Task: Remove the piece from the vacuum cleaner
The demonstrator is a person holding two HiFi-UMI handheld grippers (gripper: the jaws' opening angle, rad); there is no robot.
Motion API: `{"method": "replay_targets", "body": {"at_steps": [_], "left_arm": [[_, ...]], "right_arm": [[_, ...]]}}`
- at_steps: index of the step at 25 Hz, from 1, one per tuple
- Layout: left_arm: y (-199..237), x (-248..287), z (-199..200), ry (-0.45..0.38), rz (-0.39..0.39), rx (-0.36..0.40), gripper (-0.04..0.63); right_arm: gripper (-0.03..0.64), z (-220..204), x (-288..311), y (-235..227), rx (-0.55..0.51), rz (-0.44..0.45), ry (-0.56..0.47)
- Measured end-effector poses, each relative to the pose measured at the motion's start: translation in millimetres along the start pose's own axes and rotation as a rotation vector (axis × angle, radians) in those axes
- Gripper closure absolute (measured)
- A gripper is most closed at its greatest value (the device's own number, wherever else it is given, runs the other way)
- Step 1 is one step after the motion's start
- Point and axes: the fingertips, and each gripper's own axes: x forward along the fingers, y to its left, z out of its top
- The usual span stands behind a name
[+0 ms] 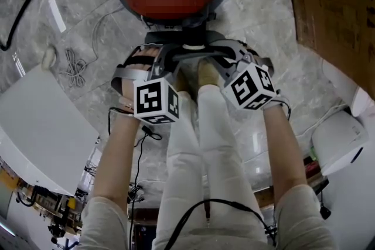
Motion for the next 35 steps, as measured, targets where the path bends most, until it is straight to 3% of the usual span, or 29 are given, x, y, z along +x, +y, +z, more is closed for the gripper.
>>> {"method": "replay_targets", "body": {"at_steps": [3, 10, 18, 21, 24, 30, 35], "left_arm": [[1, -3, 0, 0.009, -0.013, -0.033, 0.532], [-2, 2, -7, -0.044, -0.006, -0.198, 0.543], [-4, 11, -15, -0.081, 0.023, -0.302, 0.543], [-4, 10, -14, -0.065, 0.019, -0.309, 0.543], [-4, 4, -12, -0.017, 0.021, -0.266, 0.546], [-4, -9, -7, 0.036, 0.009, -0.216, 0.546], [-2, -13, -10, 0.041, 0.001, -0.237, 0.546]], "right_arm": [[0.572, 0, 1, 0, 0.03, -0.007, -0.01], [0.574, 4, -5, -1, -0.234, -0.098, 0.224], [0.578, 13, -12, 3, -0.388, -0.121, 0.321], [0.578, 10, -10, 1, -0.35, -0.12, 0.3], [0.578, 4, -8, 0, -0.276, -0.135, 0.271], [0.577, -8, 1, 1, 0.026, -0.119, 0.156], [0.577, -2, 2, 2, 0.026, -0.115, 0.154]]}}
